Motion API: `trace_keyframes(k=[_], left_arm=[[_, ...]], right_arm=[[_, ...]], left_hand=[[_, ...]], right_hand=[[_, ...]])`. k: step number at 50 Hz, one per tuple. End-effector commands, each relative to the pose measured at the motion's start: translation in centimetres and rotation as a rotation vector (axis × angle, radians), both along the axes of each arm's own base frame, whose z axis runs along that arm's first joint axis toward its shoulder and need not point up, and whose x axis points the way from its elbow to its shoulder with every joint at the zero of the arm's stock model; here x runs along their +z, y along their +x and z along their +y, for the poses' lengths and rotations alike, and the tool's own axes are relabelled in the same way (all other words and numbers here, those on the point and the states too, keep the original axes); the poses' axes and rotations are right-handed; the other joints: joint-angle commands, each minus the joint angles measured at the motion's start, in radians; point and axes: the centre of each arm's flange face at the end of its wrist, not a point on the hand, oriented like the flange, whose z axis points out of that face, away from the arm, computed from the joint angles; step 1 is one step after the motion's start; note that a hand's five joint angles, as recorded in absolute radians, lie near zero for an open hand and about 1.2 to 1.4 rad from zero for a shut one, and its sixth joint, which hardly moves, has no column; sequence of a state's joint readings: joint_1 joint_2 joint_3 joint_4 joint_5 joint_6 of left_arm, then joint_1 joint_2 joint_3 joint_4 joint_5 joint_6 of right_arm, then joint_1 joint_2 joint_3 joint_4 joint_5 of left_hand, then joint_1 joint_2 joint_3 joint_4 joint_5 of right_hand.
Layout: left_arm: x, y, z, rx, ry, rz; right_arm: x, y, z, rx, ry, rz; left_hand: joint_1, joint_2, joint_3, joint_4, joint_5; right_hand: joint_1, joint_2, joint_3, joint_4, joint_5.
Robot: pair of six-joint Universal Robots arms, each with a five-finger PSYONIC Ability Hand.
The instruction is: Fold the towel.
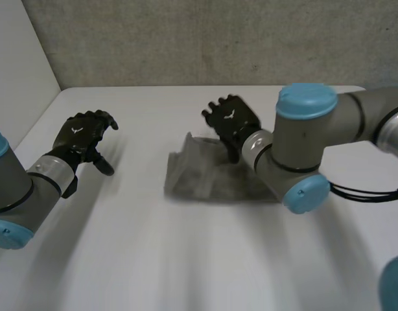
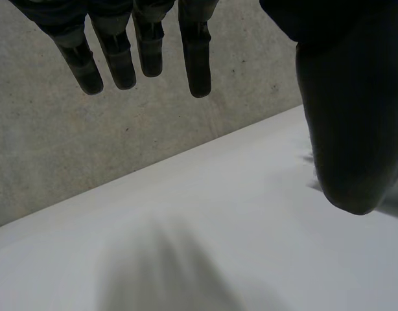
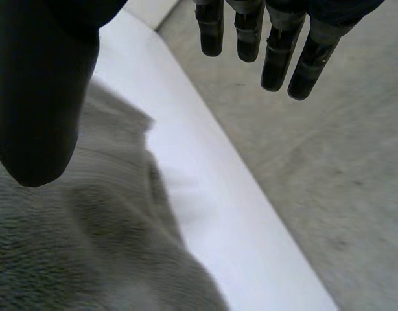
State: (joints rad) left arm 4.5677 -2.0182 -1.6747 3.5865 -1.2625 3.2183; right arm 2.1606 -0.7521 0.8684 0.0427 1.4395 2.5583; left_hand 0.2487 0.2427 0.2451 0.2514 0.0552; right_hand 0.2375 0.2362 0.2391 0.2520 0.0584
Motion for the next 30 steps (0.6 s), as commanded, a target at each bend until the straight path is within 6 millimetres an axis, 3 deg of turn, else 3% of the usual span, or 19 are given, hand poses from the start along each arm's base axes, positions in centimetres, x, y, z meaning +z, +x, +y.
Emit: trace_keyframes(k=[1, 4, 5, 7, 8, 10, 13, 15, 23, 30], left_arm=[[-0.1, -0.2, 0.3, -0.007, 0.006, -0.001], [-0.2, -0.3, 0.4, -0.013, 0.009, -0.001], [-0.2, -0.3, 0.4, -0.013, 0.009, -0.001], [-0.3, -0.7, 0.8, -0.034, 0.013, -0.005], [-0.3, -0.7, 0.8, -0.034, 0.013, -0.005], [-0.4, -1.9, 1.7, -0.092, 0.016, -0.005], [-0.4, -3.1, 2.6, -0.147, 0.017, -0.003], [-0.4, -5.2, 4.4, -0.268, 0.017, -0.004], [-2.0, -8.4, 6.7, -0.422, 0.050, -0.019], [-3.4, -10.0, 7.0, -0.473, 0.037, -0.105]], right_arm=[[2.9, -3.8, 0.4, -0.091, 0.001, -0.002], [2.4, -6.5, 0.5, -0.137, 0.043, 0.022], [2.4, -6.5, 0.5, -0.137, 0.044, 0.022], [0.6, -9.1, 0.6, -0.192, 0.106, 0.055], [0.6, -9.2, 0.6, -0.193, 0.106, 0.055], [-1.7, -11.3, 0.8, -0.227, 0.167, 0.077], [-2.8, -12.2, 0.9, -0.236, 0.193, 0.081], [-3.9, -13.5, 1.2, -0.235, 0.212, 0.069], [-3.8, -14.6, 1.4, -0.245, 0.230, -0.017], [-4.5, -14.4, 1.4, -0.227, 0.250, -0.058]], left_hand=[[-0.068, -0.062, -0.064, -0.070, -0.049], [-0.068, -0.062, -0.064, -0.070, -0.049], [-0.068, -0.062, -0.064, -0.070, -0.049], [-0.059, -0.053, -0.055, -0.061, -0.040], [-0.059, -0.053, -0.055, -0.061, -0.040], [-0.053, -0.047, -0.049, -0.056, -0.034], [-0.050, -0.044, -0.046, -0.053, -0.031], [-0.044, -0.038, -0.040, -0.047, -0.025], [-0.026, -0.020, -0.023, -0.029, -0.007], [-0.026, -0.020, -0.023, -0.029, -0.007]], right_hand=[[-0.063, -0.062, -0.065, -0.077, -0.058], [-0.063, -0.062, -0.065, -0.077, -0.058], [-0.063, -0.062, -0.065, -0.077, -0.058], [-0.063, -0.062, -0.065, -0.077, -0.058], [-0.063, -0.062, -0.065, -0.077, -0.058], [-0.063, -0.062, -0.065, -0.077, -0.058], [-0.063, -0.062, -0.065, -0.077, -0.058], [-0.063, -0.062, -0.065, -0.077, -0.058], [-0.063, -0.062, -0.065, -0.077, -0.058], [-0.003, -0.001, -0.004, -0.017, 0.002]])
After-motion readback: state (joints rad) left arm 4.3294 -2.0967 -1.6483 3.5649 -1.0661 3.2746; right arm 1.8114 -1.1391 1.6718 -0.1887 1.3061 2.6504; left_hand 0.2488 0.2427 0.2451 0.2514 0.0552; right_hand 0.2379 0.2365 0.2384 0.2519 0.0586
